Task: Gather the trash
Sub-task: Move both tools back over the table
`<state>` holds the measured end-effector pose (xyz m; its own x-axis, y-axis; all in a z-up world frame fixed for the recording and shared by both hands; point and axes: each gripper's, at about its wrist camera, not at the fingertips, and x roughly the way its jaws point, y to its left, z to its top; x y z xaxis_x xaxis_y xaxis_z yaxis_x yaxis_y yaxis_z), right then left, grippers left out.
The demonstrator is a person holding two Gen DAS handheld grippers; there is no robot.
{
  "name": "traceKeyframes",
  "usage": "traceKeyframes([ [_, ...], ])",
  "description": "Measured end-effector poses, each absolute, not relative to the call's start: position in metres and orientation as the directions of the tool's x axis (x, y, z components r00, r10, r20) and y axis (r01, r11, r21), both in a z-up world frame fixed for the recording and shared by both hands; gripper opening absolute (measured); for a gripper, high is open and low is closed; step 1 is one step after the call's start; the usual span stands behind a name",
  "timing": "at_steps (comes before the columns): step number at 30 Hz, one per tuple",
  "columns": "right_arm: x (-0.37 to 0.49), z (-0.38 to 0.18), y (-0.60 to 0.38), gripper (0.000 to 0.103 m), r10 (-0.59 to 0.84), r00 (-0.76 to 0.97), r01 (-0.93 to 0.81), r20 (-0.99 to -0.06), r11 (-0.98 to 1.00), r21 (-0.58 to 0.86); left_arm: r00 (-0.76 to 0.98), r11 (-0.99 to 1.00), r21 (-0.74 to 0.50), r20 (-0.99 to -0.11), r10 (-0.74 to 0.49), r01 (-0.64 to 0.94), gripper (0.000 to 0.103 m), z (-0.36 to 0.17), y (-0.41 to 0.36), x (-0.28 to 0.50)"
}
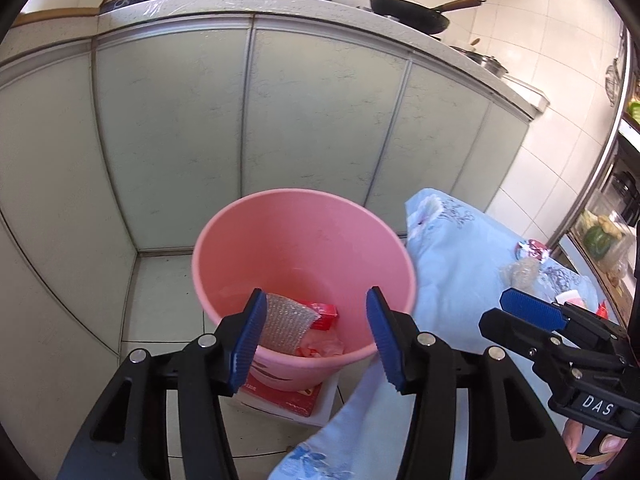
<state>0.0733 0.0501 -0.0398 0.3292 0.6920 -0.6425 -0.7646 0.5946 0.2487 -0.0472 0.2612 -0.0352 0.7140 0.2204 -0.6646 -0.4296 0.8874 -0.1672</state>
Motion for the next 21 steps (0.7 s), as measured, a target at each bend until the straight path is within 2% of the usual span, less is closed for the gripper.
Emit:
traceKeyframes([
  [12, 0.053, -0.04, -0.038, 0.05, 0.621, 0.443, -0.678, -0.647, 0.704, 0.212, 0.726, 0.918, -0.217, -0.681, 0.1, -0.331, 0.052, -0.033, 0.218, -0.032],
  [16, 0.052, -0.045, -0.075, 0.05, 0.593, 0.486, -0.625, -0.642, 0.749, 0.218, 0.732, 0.939, -0.201, -0.677, 0.072, -0.278, 0.058, -0.029, 0.199, -0.026],
  [21, 0.054, -0.052, -0.113, 0.05, 0.543, 0.54, -0.548, -0.643, 0.807, 0.221, 0.735, 0.961, -0.172, -0.676, 0.043, -0.215, 0.061, -0.027, 0.173, -0.014],
])
